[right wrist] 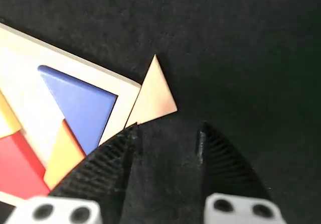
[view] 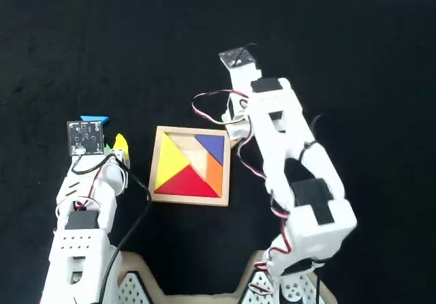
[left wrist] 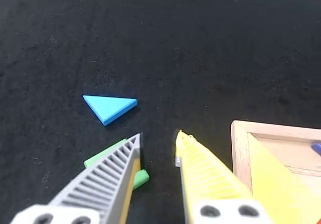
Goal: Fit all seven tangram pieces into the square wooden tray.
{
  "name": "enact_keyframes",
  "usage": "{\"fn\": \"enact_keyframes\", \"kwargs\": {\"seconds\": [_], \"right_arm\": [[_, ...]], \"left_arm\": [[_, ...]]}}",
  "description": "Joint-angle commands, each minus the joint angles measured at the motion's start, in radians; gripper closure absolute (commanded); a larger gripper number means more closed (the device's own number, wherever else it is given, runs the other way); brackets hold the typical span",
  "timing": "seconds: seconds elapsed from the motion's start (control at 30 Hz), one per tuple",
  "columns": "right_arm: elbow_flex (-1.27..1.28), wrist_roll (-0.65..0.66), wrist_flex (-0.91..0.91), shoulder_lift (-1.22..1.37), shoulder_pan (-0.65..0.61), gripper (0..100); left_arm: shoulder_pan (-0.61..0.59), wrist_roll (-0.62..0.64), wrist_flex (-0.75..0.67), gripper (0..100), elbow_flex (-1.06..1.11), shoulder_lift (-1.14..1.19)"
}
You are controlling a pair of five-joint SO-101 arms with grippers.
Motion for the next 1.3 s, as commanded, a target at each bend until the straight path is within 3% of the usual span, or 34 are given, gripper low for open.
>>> {"fn": "enact_keyframes", "kwargs": {"seconds": [0.0,0.37,0.6,1.13,1.27], "right_arm": [[-0.053,-0.006,0.005,0.022,0.005,81.5],[-0.062,-0.012,-0.069,0.105,-0.048,83.7],[-0.197,-0.006,-0.066,0.188,-0.048,86.8],[-0.228,-0.014,-0.038,0.134,-0.078,86.6],[-0.242,-0.104,-0.028,0.147,-0.14,77.6]], "left_arm": [[0.008,-0.011,-0.002,88,-0.036,-0.003],[0.008,-0.012,-0.028,88,-0.024,-0.003],[0.028,-0.014,-0.028,88,-0.022,-0.005],[0.035,-0.043,-0.028,88,-0.021,-0.005],[0.035,-0.044,-0.028,88,-0.021,-0.005]]}}
